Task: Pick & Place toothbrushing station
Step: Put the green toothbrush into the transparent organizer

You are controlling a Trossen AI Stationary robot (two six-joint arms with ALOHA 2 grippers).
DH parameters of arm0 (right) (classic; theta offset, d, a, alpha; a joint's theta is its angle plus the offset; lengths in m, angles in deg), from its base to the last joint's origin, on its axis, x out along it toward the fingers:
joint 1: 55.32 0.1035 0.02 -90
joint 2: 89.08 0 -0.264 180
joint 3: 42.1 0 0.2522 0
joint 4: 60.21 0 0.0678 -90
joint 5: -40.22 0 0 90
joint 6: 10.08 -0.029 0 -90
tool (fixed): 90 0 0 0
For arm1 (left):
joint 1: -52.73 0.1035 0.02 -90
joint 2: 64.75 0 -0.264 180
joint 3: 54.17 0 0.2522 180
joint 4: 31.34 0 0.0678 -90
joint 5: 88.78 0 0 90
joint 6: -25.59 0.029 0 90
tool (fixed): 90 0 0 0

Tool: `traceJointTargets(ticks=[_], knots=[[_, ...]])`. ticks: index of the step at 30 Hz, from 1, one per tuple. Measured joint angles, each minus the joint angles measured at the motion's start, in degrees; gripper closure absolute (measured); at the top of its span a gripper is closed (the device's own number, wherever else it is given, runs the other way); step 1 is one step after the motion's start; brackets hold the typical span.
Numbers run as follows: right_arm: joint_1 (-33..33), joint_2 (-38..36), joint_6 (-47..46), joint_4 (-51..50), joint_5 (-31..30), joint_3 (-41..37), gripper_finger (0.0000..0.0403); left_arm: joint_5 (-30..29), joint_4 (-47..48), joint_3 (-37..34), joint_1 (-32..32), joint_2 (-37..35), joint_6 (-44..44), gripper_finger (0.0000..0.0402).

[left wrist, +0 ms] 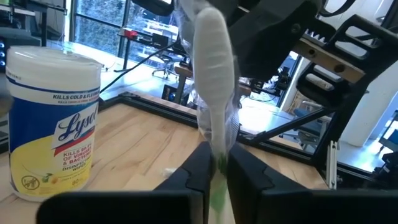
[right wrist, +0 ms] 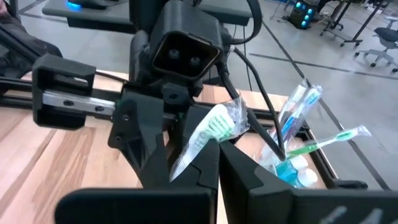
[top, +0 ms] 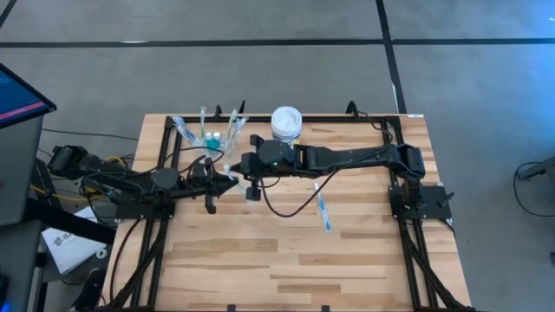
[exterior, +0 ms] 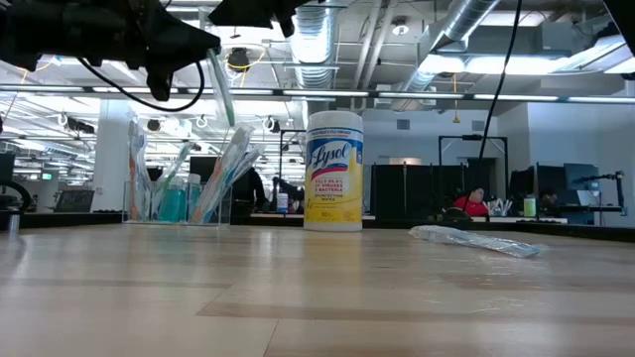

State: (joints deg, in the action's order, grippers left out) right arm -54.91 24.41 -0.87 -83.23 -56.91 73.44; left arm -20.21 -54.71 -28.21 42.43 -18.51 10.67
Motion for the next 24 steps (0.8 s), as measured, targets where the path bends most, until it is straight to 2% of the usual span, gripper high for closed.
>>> traceJointTargets(ticks=[7, 17, 24], knots=[[-0.11, -0.07, -0.07, -2.25, 0.88, 0.02, 0.0398, -0.64, 0.10, -0.06, 0.00, 0.04, -0.01, 0.0387], [-0.15, 0.04, -0.46, -4.88, 1.05, -0.09, 0.0344, -2.70, -0.47, 0.00, -0.02, -0.18, 1.21, 0.0386], [-0.26, 0.07, -1.73, -7.37, 1.07, -0.09, 0.0342, -4.09, 2.41, 0.02, -0.02, -1.66, 1.17, 0.0386]])
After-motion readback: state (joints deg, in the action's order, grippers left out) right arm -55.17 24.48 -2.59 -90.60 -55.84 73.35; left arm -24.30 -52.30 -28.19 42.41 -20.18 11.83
